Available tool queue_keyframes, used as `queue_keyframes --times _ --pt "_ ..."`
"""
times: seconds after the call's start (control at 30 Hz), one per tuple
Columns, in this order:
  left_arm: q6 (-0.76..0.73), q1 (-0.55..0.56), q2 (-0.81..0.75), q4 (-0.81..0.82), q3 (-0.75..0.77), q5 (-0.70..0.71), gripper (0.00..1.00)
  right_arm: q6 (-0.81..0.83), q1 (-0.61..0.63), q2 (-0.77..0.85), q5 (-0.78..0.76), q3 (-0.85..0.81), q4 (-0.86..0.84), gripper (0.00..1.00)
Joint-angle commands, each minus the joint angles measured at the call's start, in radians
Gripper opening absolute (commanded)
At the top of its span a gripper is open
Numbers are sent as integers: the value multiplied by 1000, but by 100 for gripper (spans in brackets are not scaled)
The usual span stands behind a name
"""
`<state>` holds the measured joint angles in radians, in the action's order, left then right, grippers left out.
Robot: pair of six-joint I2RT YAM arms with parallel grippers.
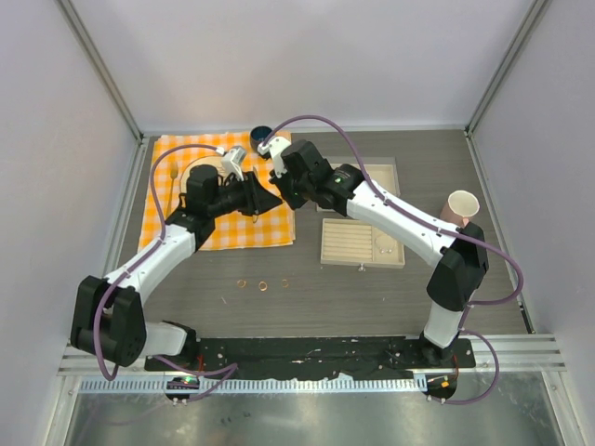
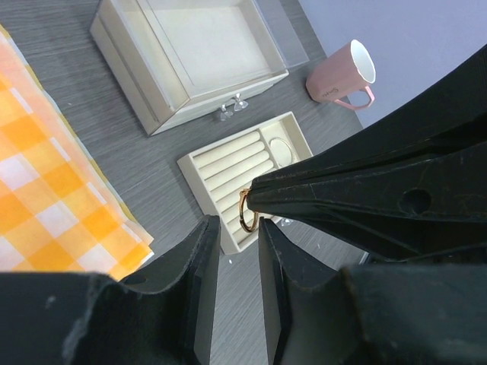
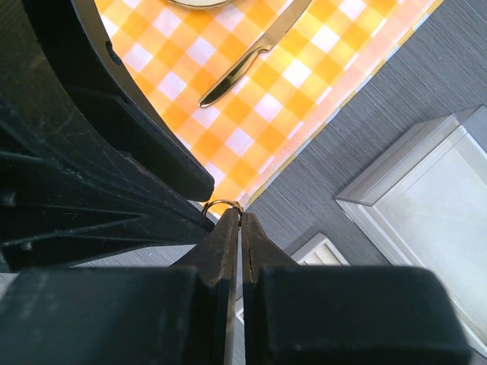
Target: Organize the mixed jewelry
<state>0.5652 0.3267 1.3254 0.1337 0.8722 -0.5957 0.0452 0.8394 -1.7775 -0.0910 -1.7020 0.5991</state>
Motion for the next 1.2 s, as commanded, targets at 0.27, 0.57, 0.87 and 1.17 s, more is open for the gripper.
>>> queue_keyframes --times 0.27,0.57,0.87,1.17 --pt "18 5 11 64 33 -27 27 -18 0 30 17 -36 -33 1" --pt "33 5 11 76 37 -42 18 -18 0 23 23 -36 -33 1" --pt "36 5 8 78 31 -39 7 -18 0 23 22 -35 -36 1" --pt "35 5 12 83 30 -29 0 -15 0 36 42 -30 -33 12"
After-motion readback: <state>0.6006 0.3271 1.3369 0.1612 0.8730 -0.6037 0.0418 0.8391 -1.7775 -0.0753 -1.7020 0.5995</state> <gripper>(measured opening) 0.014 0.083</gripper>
